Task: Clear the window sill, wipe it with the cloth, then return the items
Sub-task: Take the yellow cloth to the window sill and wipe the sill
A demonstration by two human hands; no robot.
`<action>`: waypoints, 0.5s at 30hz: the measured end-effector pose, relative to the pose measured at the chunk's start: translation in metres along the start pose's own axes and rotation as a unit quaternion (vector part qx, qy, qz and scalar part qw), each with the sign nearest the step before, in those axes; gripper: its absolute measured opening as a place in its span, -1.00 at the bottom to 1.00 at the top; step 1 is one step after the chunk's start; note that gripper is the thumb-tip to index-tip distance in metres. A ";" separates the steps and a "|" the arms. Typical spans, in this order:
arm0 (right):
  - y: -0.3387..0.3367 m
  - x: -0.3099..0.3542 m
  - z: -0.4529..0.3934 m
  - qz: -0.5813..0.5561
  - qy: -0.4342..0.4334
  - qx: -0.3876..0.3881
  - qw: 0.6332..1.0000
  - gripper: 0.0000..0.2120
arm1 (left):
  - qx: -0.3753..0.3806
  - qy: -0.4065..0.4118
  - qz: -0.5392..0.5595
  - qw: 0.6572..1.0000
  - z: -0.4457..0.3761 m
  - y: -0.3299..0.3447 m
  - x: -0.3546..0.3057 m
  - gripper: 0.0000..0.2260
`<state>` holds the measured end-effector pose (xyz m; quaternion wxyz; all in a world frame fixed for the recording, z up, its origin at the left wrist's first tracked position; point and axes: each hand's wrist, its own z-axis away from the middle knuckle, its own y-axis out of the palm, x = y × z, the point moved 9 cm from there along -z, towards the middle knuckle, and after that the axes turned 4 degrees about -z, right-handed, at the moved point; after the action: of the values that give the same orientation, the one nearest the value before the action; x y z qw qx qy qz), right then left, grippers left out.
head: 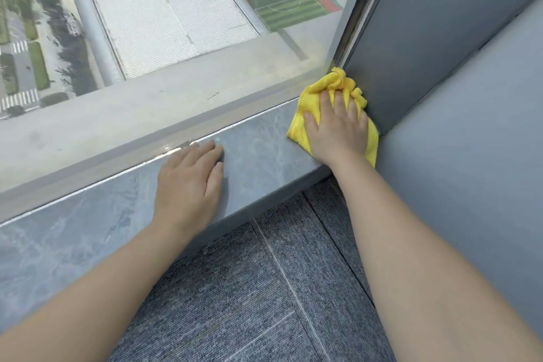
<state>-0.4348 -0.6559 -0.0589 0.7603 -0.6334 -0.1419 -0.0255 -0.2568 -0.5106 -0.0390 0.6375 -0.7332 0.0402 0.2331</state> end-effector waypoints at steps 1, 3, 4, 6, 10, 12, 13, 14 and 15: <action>-0.001 0.002 -0.003 0.006 -0.004 -0.002 1.000 -0.45 | 0.002 0.006 -0.006 1.000 0.000 0.000 -0.001 -0.49; -0.002 0.004 -0.007 0.014 -0.008 -0.003 1.000 -0.45 | 0.003 0.019 -0.009 1.000 0.000 0.000 -0.002 -0.50; -0.002 0.005 -0.008 0.016 -0.008 -0.002 1.000 -0.45 | 0.006 0.021 -0.005 1.000 0.000 -0.001 -0.002 -0.49; -0.002 0.005 -0.006 0.015 -0.005 0.001 1.000 -0.46 | 0.028 0.016 0.021 0.999 0.000 -0.002 -0.001 -0.49; 0.004 0.019 0.010 0.007 -0.011 0.001 1.000 -0.47 | 0.060 -0.008 0.123 0.990 0.004 -0.012 0.009 -0.53; 0.011 0.034 0.025 0.012 -0.029 0.006 0.999 -0.46 | 0.031 -0.039 0.144 0.988 0.011 -0.027 0.024 -0.54; 0.014 0.042 0.033 0.013 -0.039 0.009 0.999 -0.46 | 0.018 -0.056 0.147 0.987 0.018 -0.035 0.033 -0.55; 0.017 0.050 0.040 0.014 -0.048 0.012 0.999 -0.45 | 0.011 -0.070 0.143 0.987 0.026 -0.040 0.043 -0.55; 0.020 0.058 0.046 0.017 -0.056 0.016 0.998 -0.45 | 0.008 -0.079 0.135 0.988 0.035 -0.044 0.053 -0.55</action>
<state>-0.3839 -0.5989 -0.0562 0.7612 -0.6242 -0.1742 0.0250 -0.2043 -0.4562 -0.0220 0.6071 -0.6955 0.0897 0.3738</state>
